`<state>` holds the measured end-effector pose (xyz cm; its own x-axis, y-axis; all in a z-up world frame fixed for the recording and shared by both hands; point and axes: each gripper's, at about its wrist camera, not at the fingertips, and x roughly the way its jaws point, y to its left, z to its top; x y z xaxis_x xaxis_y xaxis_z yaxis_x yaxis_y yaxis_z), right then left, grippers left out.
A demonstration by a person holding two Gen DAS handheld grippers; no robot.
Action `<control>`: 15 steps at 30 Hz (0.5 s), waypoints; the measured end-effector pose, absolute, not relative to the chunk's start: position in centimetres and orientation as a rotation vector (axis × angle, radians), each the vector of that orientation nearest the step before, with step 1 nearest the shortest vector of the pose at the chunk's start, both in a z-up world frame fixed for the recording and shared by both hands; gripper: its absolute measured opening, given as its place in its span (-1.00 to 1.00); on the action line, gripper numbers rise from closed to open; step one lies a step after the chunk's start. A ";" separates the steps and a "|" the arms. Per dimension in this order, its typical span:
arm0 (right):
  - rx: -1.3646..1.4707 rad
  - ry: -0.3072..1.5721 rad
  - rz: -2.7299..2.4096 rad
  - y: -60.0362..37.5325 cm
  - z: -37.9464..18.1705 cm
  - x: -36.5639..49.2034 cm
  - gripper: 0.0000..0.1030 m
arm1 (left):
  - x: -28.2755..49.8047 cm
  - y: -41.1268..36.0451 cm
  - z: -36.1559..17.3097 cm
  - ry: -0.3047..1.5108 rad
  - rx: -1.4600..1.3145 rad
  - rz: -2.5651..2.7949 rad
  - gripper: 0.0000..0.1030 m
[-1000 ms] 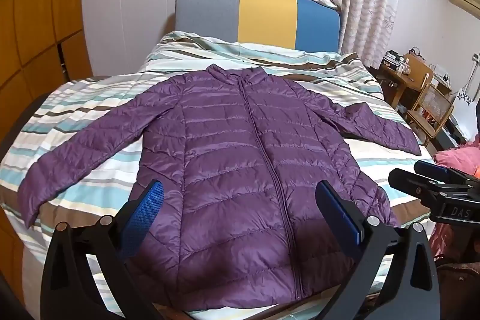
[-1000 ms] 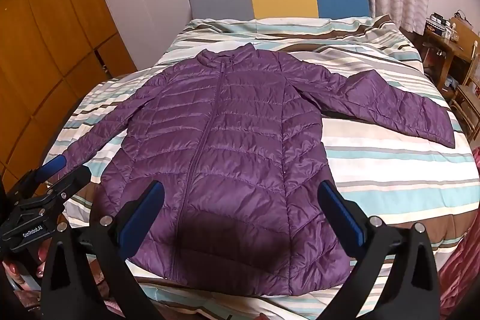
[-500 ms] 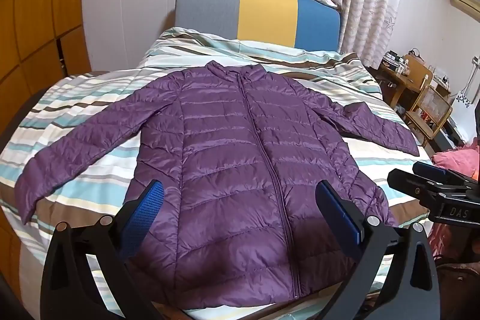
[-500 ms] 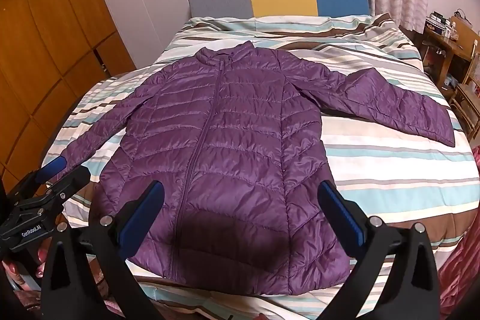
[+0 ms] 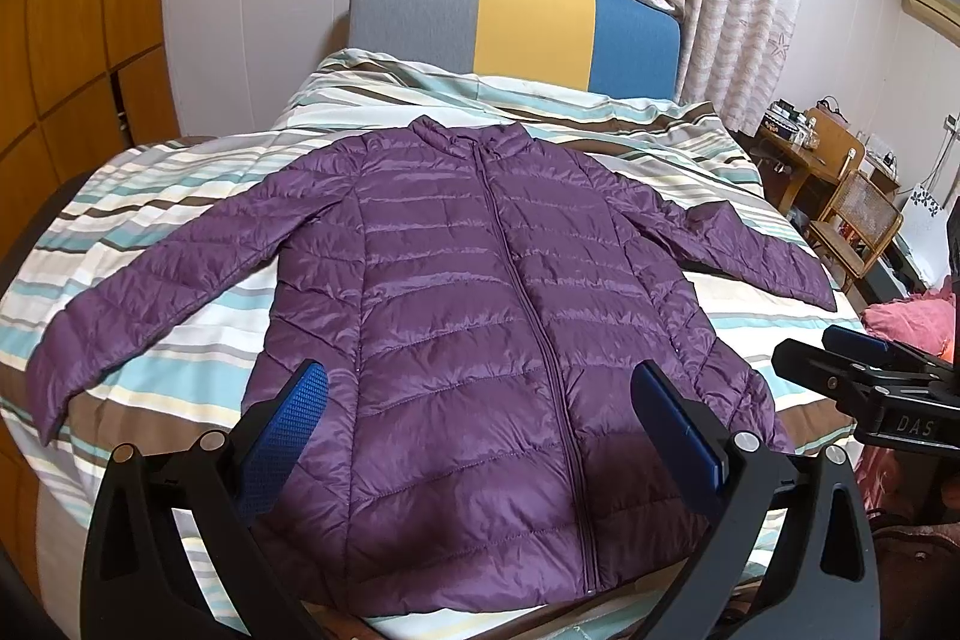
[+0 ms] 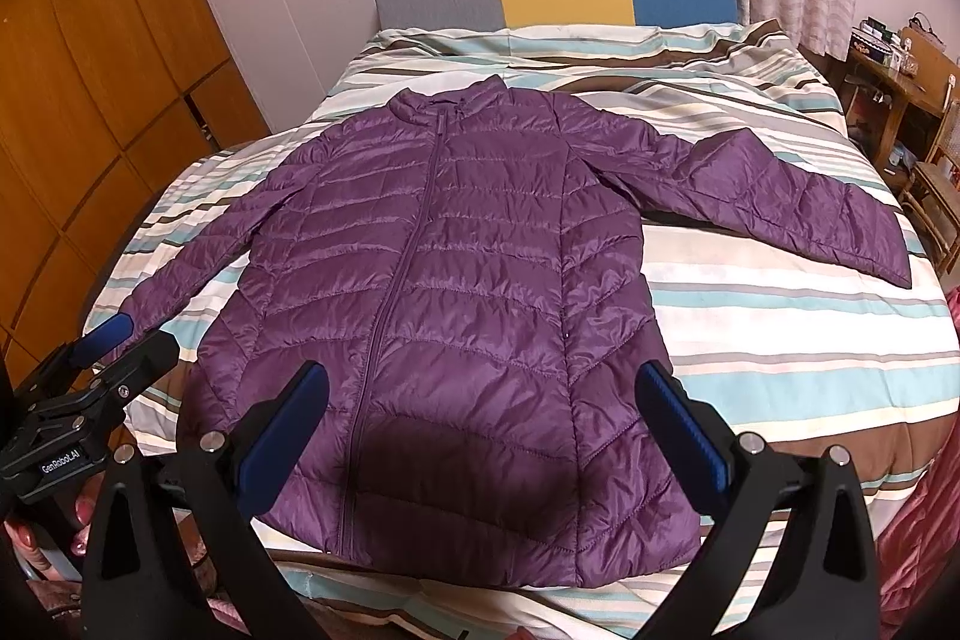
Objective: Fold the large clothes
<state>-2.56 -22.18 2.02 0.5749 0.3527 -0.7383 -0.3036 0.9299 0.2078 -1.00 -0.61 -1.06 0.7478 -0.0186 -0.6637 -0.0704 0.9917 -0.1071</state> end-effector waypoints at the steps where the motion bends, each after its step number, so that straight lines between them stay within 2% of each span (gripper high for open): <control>1: 0.062 0.878 0.386 -22.2 2.0 -2.6 0.97 | -0.4 0.0 -0.8 0.730 -0.134 0.027 0.94; 15: 0.064 0.889 0.375 -22.2 2.0 -2.4 0.97 | -1.2 -0.8 -1.4 0.739 -0.139 0.027 0.94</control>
